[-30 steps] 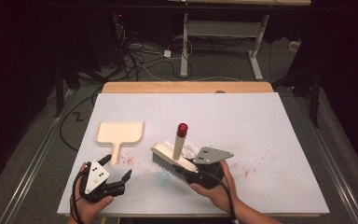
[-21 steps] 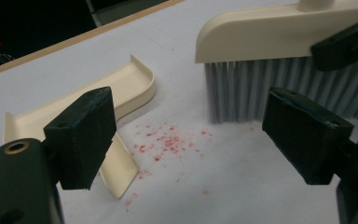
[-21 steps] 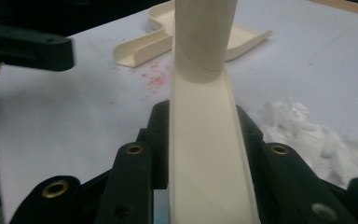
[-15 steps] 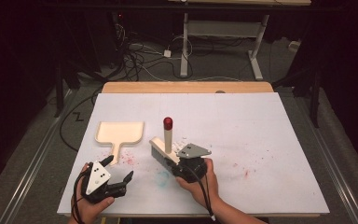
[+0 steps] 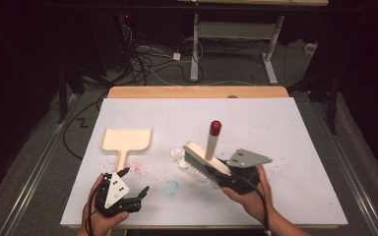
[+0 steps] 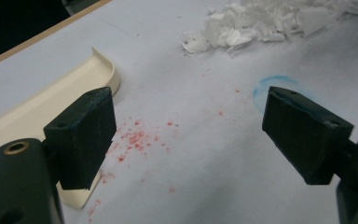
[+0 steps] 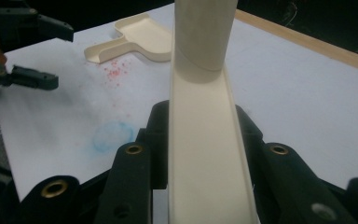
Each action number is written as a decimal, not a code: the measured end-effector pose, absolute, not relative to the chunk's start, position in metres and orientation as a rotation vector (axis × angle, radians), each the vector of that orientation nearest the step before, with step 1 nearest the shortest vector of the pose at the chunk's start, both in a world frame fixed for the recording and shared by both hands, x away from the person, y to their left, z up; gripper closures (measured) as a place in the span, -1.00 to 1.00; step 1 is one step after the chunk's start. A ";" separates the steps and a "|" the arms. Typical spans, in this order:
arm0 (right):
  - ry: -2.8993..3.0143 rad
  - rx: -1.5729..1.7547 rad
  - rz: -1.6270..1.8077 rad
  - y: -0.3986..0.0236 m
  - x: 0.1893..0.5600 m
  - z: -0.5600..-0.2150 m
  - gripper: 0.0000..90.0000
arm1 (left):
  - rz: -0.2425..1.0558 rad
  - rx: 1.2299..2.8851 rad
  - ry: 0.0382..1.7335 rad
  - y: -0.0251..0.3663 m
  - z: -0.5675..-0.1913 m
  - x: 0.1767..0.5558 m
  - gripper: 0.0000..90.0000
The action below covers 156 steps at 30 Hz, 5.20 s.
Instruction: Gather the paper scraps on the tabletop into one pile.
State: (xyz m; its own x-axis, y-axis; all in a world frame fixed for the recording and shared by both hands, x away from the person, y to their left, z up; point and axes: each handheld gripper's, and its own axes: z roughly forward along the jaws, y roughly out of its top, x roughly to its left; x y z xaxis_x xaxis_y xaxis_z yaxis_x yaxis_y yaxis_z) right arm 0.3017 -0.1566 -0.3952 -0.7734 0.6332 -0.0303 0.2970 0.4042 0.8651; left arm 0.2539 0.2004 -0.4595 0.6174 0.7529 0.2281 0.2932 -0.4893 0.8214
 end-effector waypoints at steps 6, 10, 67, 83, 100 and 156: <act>2.333 0.809 1.264 -0.219 0.285 -0.392 0.51 | 0.755 2.100 0.814 0.196 -0.462 0.256 -0.63; 2.360 0.797 1.225 -0.246 0.272 -0.396 0.51 | 0.756 2.111 0.807 0.192 -0.463 0.256 -0.63; 2.279 0.614 1.143 -0.148 0.466 -0.433 0.51 | 0.704 2.158 0.806 0.191 -0.469 0.259 -0.63; 2.496 0.317 1.349 -0.124 0.433 -0.450 0.49 | 0.667 2.200 0.790 0.188 -0.473 0.260 -0.62; 2.212 0.562 1.240 -0.174 0.394 -0.415 0.50 | 0.660 2.228 0.772 0.184 -0.474 0.260 -0.62; 2.131 0.919 1.258 -0.194 0.301 -0.418 0.51 | 0.666 2.245 0.740 0.180 -0.472 0.259 -0.62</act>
